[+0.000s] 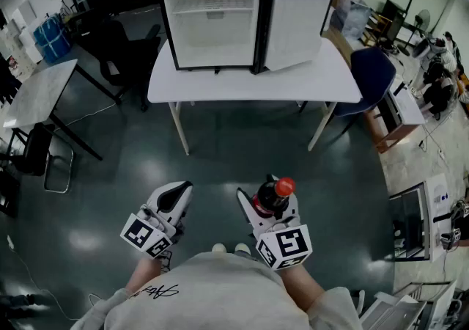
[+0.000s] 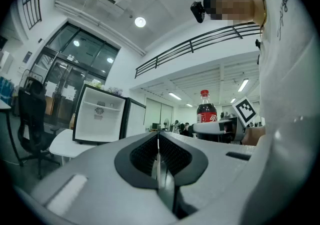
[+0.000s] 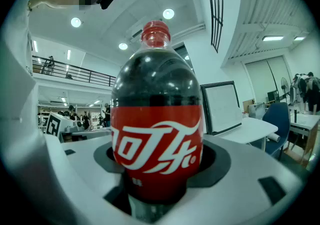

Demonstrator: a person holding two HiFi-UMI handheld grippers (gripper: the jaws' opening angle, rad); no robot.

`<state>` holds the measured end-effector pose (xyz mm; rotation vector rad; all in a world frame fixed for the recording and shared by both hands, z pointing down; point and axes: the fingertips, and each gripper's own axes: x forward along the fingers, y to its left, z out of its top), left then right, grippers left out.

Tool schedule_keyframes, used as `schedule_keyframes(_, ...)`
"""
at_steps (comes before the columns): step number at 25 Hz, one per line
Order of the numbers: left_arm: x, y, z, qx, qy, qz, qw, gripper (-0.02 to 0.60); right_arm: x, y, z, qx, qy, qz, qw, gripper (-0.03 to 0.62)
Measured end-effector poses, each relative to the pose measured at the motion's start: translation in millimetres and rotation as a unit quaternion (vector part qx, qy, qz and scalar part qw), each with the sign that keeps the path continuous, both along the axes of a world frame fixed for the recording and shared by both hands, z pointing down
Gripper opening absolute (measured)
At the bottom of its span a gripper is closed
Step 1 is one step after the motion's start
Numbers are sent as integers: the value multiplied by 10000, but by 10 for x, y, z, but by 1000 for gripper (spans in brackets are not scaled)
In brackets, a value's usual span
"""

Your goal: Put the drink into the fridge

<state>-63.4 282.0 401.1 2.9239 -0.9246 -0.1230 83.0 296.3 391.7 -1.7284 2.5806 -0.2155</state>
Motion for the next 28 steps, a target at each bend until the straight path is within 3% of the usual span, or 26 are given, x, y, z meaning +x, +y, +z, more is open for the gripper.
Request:
schedule_keyframes(20, -247, -59, 37, -74, 42, -10, 10000, 9, -137, -62, 114, -182, -55, 2, 9998, 307)
schedule_keyframes(28, -455, -142, 134, -89, 30, 104, 9999, 9, -388, -77, 303, -362, -146, 87, 9992, 307)
